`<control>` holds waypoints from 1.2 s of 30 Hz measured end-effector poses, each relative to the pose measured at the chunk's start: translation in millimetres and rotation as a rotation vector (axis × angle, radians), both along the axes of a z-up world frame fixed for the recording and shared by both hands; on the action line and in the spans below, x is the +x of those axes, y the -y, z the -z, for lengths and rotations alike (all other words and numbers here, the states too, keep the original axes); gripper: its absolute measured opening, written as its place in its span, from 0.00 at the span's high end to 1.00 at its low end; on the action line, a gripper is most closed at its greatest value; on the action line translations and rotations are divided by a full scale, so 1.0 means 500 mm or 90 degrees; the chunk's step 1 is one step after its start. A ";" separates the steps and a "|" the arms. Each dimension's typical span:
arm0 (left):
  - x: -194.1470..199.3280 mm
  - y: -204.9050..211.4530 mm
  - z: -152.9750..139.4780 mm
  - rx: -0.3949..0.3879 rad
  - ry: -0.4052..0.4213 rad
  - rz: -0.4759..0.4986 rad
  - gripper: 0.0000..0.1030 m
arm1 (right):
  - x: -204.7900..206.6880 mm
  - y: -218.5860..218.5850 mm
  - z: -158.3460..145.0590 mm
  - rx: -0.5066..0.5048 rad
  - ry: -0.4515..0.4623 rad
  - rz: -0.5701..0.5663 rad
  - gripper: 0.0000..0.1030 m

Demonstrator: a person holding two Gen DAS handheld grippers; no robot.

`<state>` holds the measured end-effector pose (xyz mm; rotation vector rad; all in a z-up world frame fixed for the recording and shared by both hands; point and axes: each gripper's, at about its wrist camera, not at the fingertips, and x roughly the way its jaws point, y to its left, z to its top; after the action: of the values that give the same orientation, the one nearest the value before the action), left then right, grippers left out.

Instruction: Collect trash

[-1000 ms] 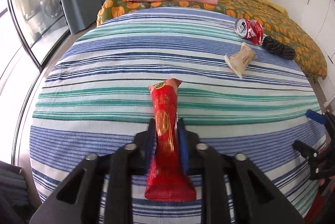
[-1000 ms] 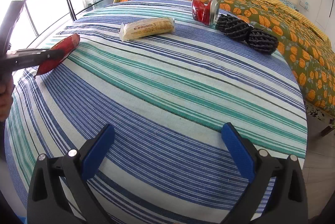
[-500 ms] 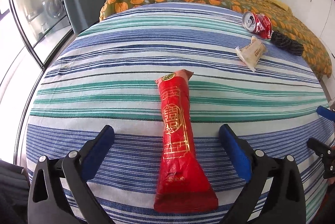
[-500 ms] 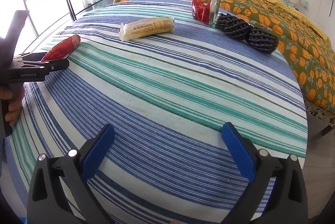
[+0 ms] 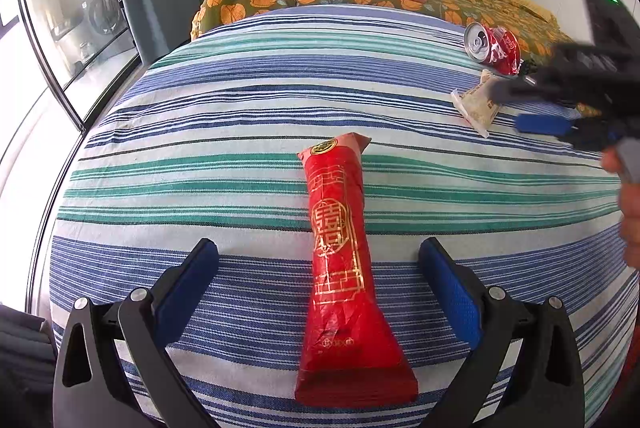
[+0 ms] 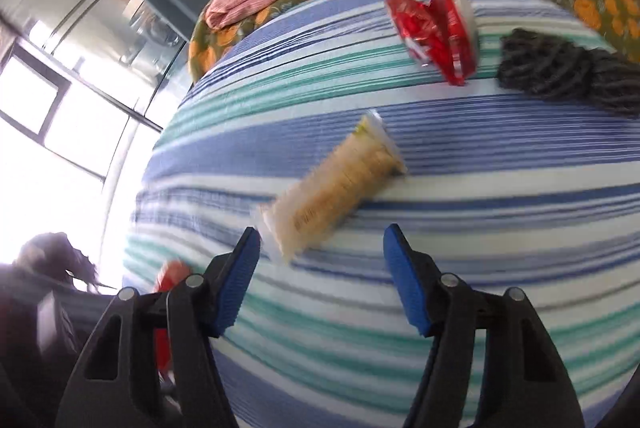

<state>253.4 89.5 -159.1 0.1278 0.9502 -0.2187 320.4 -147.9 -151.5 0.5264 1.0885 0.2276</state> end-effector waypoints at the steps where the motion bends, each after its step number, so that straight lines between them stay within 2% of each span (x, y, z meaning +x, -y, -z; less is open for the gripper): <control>1: 0.000 0.000 0.000 0.000 0.000 0.000 0.04 | 0.012 -0.005 0.000 0.003 0.001 0.013 0.37; 4: 0.000 0.000 0.000 -0.001 0.000 0.000 0.04 | 0.047 -0.033 -0.007 -0.035 0.011 0.025 0.36; 7: -0.001 -0.001 0.000 -0.001 0.000 -0.001 0.04 | 0.059 -0.059 -0.011 -0.104 0.030 0.011 0.37; 10: 0.000 -0.002 0.000 -0.002 -0.001 -0.001 0.04 | 0.045 -0.073 -0.008 -0.182 0.049 -0.010 0.57; 12: 0.000 -0.002 0.000 -0.002 -0.001 -0.001 0.04 | 0.027 -0.062 -0.002 -0.197 0.067 -0.019 0.72; 15: 0.000 -0.003 0.000 -0.002 -0.001 -0.001 0.04 | -0.005 -0.039 -0.003 -0.197 0.085 -0.045 0.78; 25: 0.000 -0.002 0.000 -0.002 -0.001 -0.001 0.04 | -0.174 -0.050 -0.034 -0.264 0.103 -0.259 0.80; 29: 0.000 -0.003 0.000 -0.001 -0.001 -0.001 0.04 | -0.233 -0.048 -0.020 -0.282 0.088 -0.301 0.80; 31: -0.001 -0.004 0.000 -0.002 -0.001 -0.001 0.04 | -0.245 -0.047 -0.003 -0.291 0.082 -0.309 0.76; 33: -0.002 -0.005 0.000 -0.003 -0.002 0.002 0.04 | -0.244 -0.041 0.006 -0.283 0.072 -0.304 0.36; 34: -0.003 -0.006 0.000 -0.004 -0.004 0.012 0.04 | -0.245 -0.036 0.005 -0.272 0.068 -0.298 0.33; 36: -0.005 -0.010 -0.003 -0.013 -0.013 0.036 0.04 | -0.245 -0.030 0.000 -0.254 0.062 -0.299 0.32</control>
<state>251.1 94.4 -157.7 0.1344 0.9646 -0.2826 197.9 -133.2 -151.7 -0.1029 1.1147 0.4300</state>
